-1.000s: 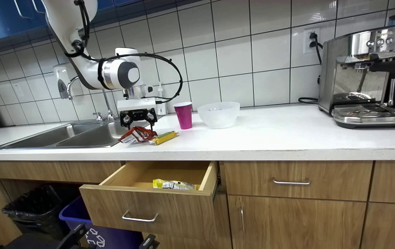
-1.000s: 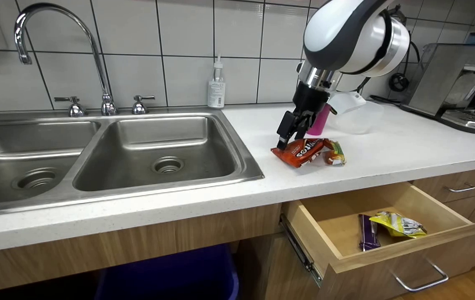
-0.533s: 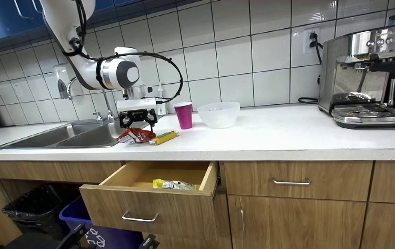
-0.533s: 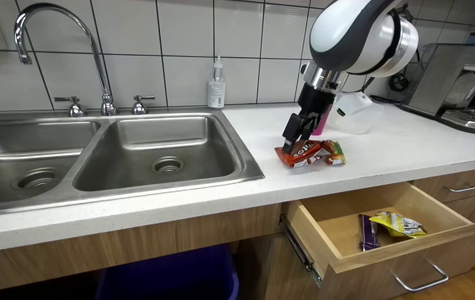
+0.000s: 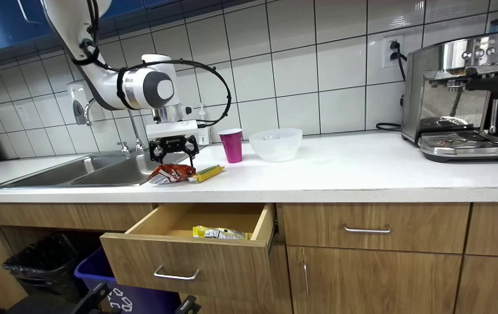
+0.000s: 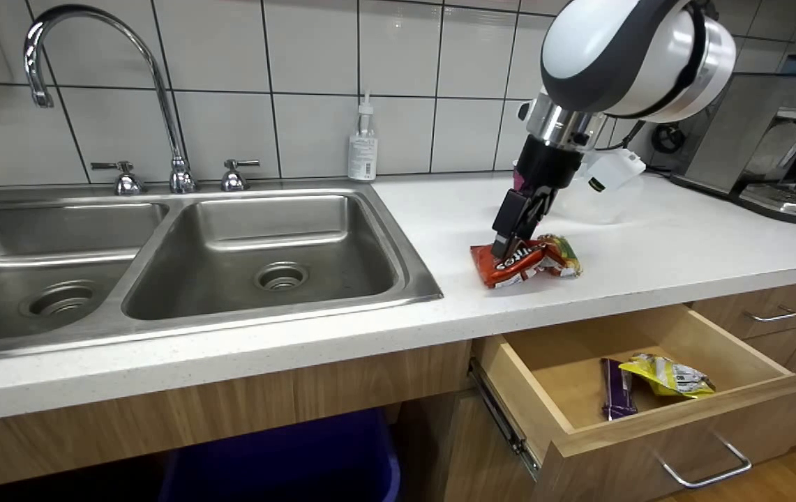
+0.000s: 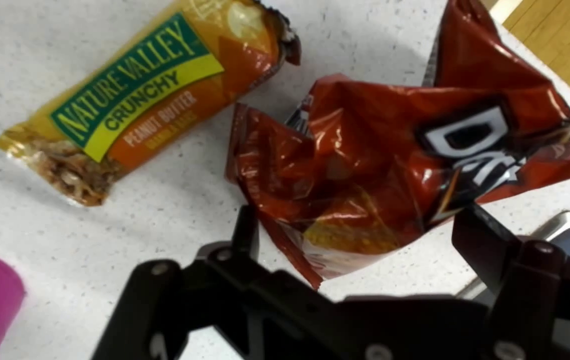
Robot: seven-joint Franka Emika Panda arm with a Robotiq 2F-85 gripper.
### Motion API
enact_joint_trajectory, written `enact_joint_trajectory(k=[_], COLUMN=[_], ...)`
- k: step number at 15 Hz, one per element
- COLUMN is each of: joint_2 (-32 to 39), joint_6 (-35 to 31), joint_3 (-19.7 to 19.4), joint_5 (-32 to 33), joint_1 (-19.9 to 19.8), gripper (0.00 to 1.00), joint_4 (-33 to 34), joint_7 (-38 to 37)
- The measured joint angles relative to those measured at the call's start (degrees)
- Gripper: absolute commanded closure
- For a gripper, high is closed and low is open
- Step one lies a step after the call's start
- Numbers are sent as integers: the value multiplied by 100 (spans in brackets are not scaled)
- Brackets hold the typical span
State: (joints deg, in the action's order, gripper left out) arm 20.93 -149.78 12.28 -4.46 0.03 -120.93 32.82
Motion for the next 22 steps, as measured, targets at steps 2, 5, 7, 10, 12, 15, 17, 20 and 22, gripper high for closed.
enact_joint_trajectory(k=[2,5,7,10,12,15,17,20,22], joint_2=[-78,-186,-256,-352,-420,-541,-637,-800,-931], joint_6=[0,0,0,0,0,0,0,41,86], joint_3=[-4,-16,-27,-39,-46,-59,-94,-138,-171], joint_5=[2,2,3,4,4,4,4,-4,-7], joint_1=[-34,-71,-77,-78,-79,-88,-90,-108,-111], gripper=[0,0,0,0,0,0,0,0,0], joint_4=[-119,-283,-385,-525,-615,-759,-868,-1048,-1183], joint_7=[74,212,272,366,439,513,574,671,701])
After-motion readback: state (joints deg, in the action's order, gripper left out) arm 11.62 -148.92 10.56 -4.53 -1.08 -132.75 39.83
